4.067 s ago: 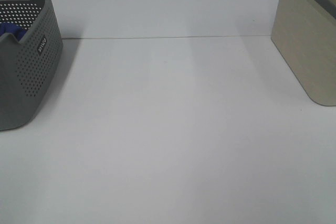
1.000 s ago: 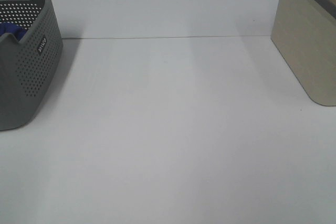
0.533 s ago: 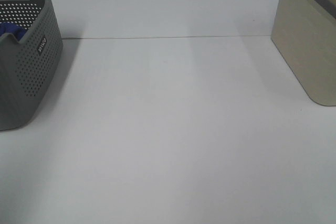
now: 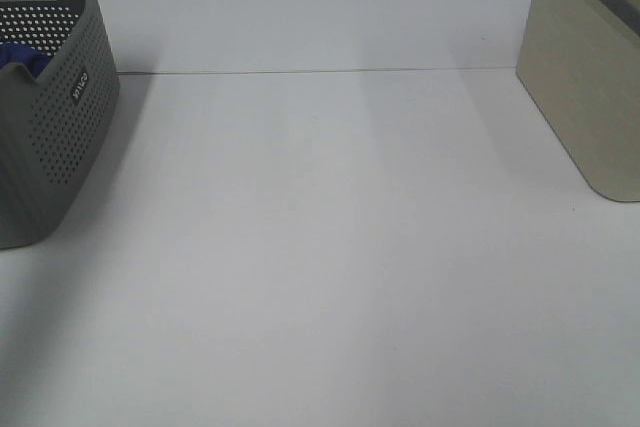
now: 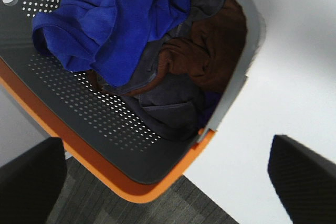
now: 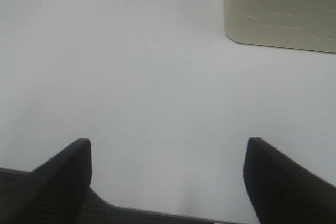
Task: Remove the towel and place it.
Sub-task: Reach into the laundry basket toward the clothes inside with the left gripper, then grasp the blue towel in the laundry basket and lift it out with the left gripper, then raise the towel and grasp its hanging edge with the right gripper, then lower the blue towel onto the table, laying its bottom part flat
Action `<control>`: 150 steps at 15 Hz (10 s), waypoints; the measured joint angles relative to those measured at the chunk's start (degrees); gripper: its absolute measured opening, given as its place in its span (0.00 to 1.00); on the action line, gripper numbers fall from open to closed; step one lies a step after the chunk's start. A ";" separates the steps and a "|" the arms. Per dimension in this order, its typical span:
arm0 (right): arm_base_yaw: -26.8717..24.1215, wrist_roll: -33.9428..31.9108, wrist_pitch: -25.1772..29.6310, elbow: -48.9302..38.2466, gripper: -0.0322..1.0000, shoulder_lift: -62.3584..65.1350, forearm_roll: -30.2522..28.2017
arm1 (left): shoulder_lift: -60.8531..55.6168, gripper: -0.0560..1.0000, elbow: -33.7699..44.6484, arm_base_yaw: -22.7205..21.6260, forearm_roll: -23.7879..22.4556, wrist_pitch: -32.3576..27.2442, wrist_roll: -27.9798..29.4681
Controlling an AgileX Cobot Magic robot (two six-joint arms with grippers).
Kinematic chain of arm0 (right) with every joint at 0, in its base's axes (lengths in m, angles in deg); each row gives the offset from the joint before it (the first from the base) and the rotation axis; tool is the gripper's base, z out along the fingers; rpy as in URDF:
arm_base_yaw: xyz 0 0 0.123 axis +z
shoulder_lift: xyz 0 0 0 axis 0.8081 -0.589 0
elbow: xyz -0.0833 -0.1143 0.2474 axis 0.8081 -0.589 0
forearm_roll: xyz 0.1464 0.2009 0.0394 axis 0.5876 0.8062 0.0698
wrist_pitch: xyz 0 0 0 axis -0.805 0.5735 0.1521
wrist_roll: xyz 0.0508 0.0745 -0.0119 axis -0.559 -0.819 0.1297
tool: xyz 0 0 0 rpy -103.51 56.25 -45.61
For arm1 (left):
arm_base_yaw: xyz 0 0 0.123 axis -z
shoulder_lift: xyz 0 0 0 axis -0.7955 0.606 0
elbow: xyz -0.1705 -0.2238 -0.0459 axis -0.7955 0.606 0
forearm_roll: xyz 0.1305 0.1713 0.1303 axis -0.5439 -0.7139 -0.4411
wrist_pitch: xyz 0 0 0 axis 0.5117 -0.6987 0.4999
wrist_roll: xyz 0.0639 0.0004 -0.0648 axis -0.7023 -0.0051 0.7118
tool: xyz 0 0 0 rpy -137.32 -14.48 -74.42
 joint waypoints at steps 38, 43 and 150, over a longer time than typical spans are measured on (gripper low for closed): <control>0.00 0.00 0.00 0.00 0.78 0.00 0.40 | 45.89 0.05 -22.57 -5.04 -14.21 18.91 -12.72; 0.00 0.00 0.00 0.00 0.78 0.00 0.40 | 34.49 0.05 -22.57 -2.64 -14.27 16.84 -10.31; 19.31 17.42 -25.38 74.83 0.05 -91.90 -12.15 | 9.17 0.05 -21.49 36.61 -2.92 40.05 8.31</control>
